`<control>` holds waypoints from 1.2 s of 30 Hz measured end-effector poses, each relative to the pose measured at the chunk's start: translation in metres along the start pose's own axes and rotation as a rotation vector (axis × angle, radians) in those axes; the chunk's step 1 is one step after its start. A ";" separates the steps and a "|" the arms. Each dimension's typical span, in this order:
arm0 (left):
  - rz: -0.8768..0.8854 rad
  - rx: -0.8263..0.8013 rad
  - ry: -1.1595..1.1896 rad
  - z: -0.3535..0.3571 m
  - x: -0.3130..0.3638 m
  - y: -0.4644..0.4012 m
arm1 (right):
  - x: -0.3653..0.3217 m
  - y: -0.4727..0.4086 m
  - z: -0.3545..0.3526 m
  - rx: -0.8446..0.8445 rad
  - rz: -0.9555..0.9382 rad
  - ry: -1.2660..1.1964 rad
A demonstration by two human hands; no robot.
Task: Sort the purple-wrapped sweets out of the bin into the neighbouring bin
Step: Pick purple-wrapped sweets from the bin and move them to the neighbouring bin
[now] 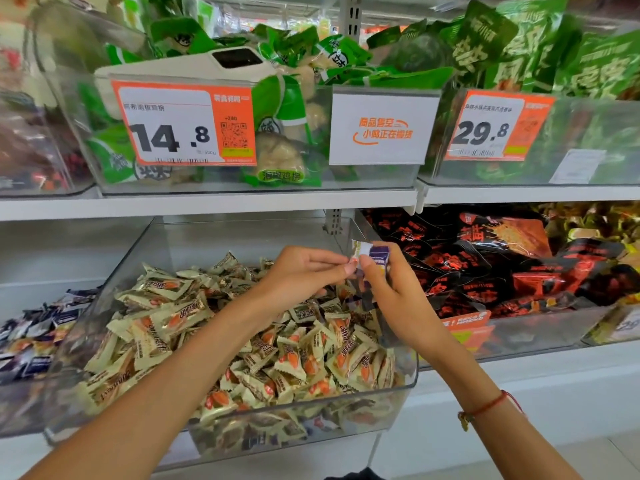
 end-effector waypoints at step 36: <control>-0.022 0.968 -0.151 -0.205 -0.040 0.200 | -0.106 -0.007 0.170 -0.380 -0.436 0.390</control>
Point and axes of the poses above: each hand's wrist, its own y-axis away from the middle knuckle, its own z-axis out of the palm, x = y × z, the point moved 4 cm from there along -y, towards the middle knuckle, and after that the axes turned 3 degrees about -y, right-handed, at the moved point
